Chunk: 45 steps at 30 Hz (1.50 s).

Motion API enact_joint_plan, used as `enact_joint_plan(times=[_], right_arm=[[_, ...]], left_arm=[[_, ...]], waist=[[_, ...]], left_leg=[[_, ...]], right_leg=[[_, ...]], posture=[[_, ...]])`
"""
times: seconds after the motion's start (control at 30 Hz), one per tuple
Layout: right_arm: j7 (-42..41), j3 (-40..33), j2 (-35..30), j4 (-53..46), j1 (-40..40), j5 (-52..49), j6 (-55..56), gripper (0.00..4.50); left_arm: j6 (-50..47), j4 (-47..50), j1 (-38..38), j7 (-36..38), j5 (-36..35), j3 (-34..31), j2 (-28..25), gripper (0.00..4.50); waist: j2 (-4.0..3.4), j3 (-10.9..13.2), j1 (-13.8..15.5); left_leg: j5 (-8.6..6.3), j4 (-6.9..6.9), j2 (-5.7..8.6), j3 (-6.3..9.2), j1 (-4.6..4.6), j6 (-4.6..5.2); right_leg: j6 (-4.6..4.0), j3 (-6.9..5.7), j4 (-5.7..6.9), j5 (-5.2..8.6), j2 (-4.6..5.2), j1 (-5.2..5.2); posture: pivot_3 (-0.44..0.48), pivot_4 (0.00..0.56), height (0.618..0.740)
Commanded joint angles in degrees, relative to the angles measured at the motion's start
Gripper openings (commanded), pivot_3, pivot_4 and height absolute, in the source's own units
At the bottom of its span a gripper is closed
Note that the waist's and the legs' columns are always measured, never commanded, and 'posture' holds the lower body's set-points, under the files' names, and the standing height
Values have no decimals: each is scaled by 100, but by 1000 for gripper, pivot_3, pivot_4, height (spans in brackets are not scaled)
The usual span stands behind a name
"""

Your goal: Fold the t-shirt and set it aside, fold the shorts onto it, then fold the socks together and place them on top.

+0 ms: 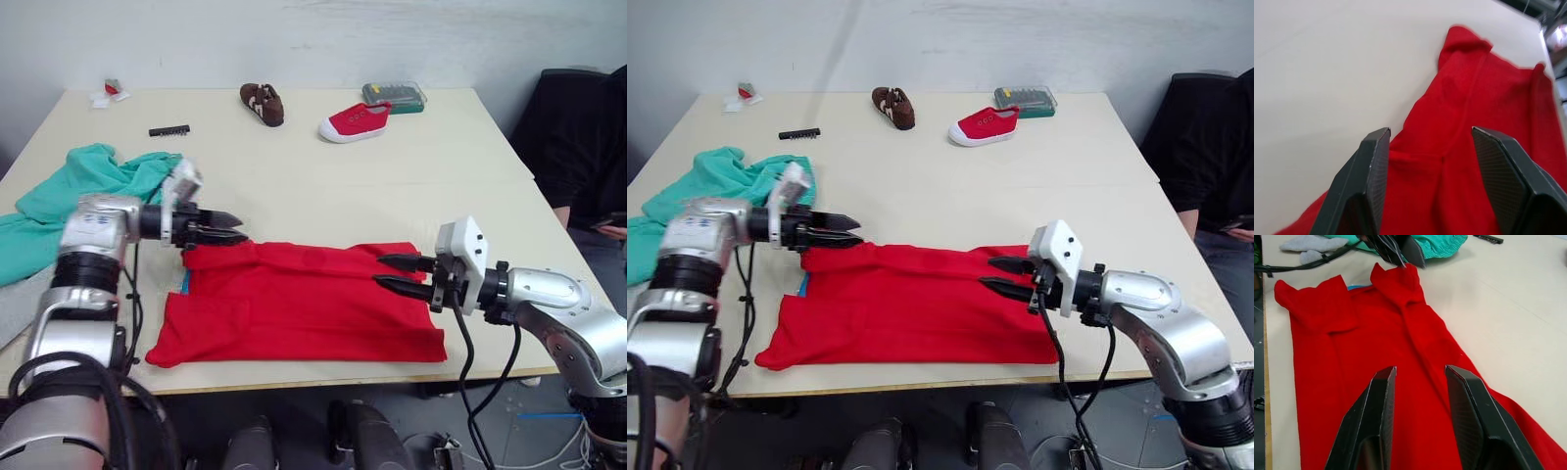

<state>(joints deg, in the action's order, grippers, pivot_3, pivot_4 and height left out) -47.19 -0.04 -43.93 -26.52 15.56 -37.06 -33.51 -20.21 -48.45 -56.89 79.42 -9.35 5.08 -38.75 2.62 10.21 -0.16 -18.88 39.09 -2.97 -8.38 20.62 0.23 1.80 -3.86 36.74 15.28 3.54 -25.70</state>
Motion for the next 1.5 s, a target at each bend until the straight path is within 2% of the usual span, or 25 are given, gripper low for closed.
enact_joint_plan(times=[0.03, 0.17, 0.2, 0.27, 0.5, 0.9, 1.07, 1.17, 1.3, 1.4, 1.5], right_arm=[[194, -95, 110, -288, 52, -40, -109, 1583], [306, -85, 164, -467, -37, -3, -193, 1583], [336, -84, 176, -507, -57, 1, -215, 1583], [390, -87, 189, -584, -96, 3, -250, 1583], [554, -81, 224, -649, -113, 82, -329, 1583], [619, -32, 264, -508, -181, 459, -264, 1583], [596, 43, 310, -400, -151, 604, -194, 1583], [580, 135, 388, -336, -124, 679, -150, 1583], [501, 252, 443, -245, -44, 779, -84, 1583], [466, 299, 490, -161, 29, 834, -51, 1583], [447, 326, 517, -118, 58, 872, -19, 1583]], left_arm=[[961, -815, -475, -282, 479, 155, 138, 2759], [1451, -1476, -790, -291, 806, 302, 302, 2759], [1541, -1600, -836, -297, 868, 313, 326, 2579], [1650, -1790, -901, -257, 974, 333, 373, 2188], [1743, -2092, -991, -9, 1122, 278, 450, 25], [1550, -1824, -1011, 472, 931, -32, 321, 25], [1312, -835, -419, 1056, 786, -57, -46, 25], [1031, -59, 106, 987, 571, -157, -274, 25], [952, 53, 269, 543, 584, -190, -375, 25], [1077, -232, 96, 193, 721, -121, -266, 582], [1221, -461, -57, -41, 785, -86, -126, 1522]], waist=[[0, 0, -10], [0, 0, -7], [0, 0, -7], [0, 0, 2], [0, 0, 7], [0, 0, -3], [0, 0, -26], [-1, 0, -43], [0, 0, -11], [0, 0, 15], [0, 0, 16]], left_leg=[[0, 0, 0, -1, 1, 0], [0, 0, -3, -1, 7, 1], [-1, 0, -3, -2, 10, 1], [-2, 0, -3, 0, 12, 4], [-2, 7, 1, 3, 59, 7], [1, 9, 6, -6, 68, 6], [2, 9, 4, -7, 68, 4], [3, 8, 1, -8, 63, 4], [7, 10, 2, -5, 67, 4], [8, 11, 9, -4, 66, 8], [9, 11, 14, -2, 68, 13]], right_leg=[[0, 0, 0, 0, 0, -2], [0, -3, -4, 0, -1, -6], [0, -4, -5, 0, 0, -9], [0, -7, -7, 0, 0, -10], [5, -17, -3, -3, 2, -49], [6, -51, 13, -3, 2, -70], [5, -50, 15, -3, 0, -73], [5, -34, 19, -3, 3, -72], [4, -6, 22, -3, 3, -73], [4, -3, 22, -3, 4, -71], [6, -5, 21, -4, 4, -69]], posture=[[0, 150, 740], [0, 150, 740], [0, 150, 740], [0, 150, 740], [0, 150, 740], [0, 150, 740], [0, 150, 740], [0, 150, 740], [0, 150, 740], [0, 150, 740], [0, 150, 740]])
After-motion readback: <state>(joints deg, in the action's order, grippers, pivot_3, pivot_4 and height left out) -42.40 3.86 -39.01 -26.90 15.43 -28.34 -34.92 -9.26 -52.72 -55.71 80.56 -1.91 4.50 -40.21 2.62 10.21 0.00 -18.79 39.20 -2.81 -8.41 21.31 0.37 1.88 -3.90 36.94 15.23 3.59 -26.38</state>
